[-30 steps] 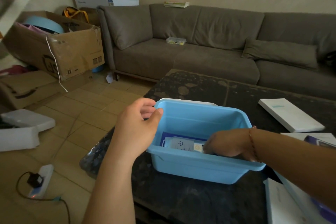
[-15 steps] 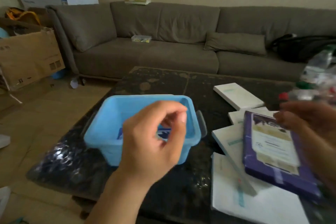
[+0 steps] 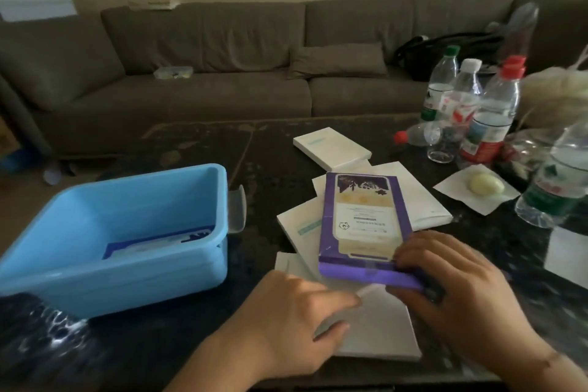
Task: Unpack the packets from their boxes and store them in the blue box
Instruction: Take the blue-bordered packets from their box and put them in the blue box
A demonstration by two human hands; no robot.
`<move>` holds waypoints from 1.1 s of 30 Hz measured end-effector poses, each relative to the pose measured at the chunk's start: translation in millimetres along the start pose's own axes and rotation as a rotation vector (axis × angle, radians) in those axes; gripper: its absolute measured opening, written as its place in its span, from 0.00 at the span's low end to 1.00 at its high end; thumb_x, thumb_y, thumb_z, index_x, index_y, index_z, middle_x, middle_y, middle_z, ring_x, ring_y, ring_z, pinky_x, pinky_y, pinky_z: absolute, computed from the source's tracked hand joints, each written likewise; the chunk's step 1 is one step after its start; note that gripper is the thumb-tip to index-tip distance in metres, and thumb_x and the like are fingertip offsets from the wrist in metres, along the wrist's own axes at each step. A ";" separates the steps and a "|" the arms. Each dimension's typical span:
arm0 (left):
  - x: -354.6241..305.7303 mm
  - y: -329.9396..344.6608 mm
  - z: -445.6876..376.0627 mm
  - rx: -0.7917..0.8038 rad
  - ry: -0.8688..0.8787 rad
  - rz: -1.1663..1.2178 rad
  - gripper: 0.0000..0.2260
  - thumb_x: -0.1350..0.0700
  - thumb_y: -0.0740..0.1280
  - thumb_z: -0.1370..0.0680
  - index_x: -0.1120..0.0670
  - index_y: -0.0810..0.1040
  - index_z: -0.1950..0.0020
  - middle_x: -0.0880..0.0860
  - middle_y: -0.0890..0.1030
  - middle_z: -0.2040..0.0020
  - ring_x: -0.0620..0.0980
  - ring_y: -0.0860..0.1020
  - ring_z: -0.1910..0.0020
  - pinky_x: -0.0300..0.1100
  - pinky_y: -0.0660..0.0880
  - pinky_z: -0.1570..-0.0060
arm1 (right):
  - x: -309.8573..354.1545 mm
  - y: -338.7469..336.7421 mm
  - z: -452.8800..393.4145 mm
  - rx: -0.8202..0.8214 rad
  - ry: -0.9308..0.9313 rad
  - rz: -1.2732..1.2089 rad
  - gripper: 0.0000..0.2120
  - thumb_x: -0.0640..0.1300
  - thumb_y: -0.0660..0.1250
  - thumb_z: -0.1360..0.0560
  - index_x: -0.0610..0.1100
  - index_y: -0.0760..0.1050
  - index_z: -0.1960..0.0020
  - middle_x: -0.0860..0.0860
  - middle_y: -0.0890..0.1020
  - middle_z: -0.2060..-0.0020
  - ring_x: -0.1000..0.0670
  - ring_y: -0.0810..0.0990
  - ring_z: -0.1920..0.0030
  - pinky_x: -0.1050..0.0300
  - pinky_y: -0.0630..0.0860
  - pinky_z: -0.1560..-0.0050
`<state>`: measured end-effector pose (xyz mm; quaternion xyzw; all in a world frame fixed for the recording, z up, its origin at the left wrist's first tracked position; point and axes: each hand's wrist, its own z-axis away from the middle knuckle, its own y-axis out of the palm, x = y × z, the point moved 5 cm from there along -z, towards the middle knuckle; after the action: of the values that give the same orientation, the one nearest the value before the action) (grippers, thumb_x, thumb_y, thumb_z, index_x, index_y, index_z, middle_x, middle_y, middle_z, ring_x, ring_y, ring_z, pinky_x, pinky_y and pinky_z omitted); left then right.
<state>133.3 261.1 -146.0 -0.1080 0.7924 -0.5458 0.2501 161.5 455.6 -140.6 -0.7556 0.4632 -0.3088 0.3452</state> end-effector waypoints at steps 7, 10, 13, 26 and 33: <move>7.5 1.6 -13.6 -0.194 -0.103 -0.009 0.17 0.47 0.66 0.24 0.47 0.78 0.36 0.42 0.85 0.53 0.38 0.82 0.58 0.25 0.72 0.55 | -9.8 2.1 -9.2 -0.307 0.233 -0.304 0.12 0.55 0.72 0.30 0.46 0.83 0.60 0.58 0.83 0.61 0.54 0.81 0.57 0.58 0.78 0.57; 7.1 0.9 -17.2 -0.276 -0.113 -0.015 0.17 0.49 0.66 0.23 0.49 0.77 0.34 0.43 0.85 0.55 0.39 0.81 0.61 0.24 0.71 0.58 | -12.4 7.1 -15.5 -0.342 0.312 -0.414 0.11 0.54 0.74 0.30 0.46 0.82 0.60 0.56 0.82 0.62 0.54 0.80 0.56 0.63 0.76 0.57; 7.3 -3.3 -18.9 -0.302 -0.146 -0.053 0.19 0.49 0.65 0.22 0.51 0.77 0.32 0.43 0.83 0.63 0.41 0.78 0.66 0.22 0.65 0.64 | -9.9 7.3 -20.6 -0.378 0.336 -0.469 0.11 0.55 0.68 0.30 0.47 0.82 0.59 0.58 0.81 0.61 0.56 0.79 0.55 0.69 0.76 0.57; 13.2 -3.9 -12.6 -0.434 -0.108 -0.193 0.13 0.49 0.62 0.20 0.50 0.85 0.52 0.44 0.84 0.64 0.42 0.79 0.66 0.23 0.62 0.59 | 5.6 11.2 -20.9 -0.387 0.304 -0.413 0.15 0.58 0.71 0.30 0.45 0.83 0.58 0.67 0.75 0.60 0.58 0.78 0.54 0.75 0.73 0.56; 4.9 -6.6 26.0 -0.560 0.152 -0.377 0.06 0.53 0.73 0.24 0.53 0.86 0.50 0.48 0.82 0.66 0.48 0.76 0.69 0.41 0.72 0.73 | -2.0 15.4 -16.2 -0.284 0.384 -0.499 0.14 0.60 0.68 0.35 0.52 0.81 0.58 0.63 0.80 0.58 0.60 0.78 0.47 0.70 0.78 0.59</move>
<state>141.7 235.3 -148.6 -0.2762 0.8938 -0.3505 0.0460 140.5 448.5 -144.0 -0.8142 0.3592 -0.4525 0.0568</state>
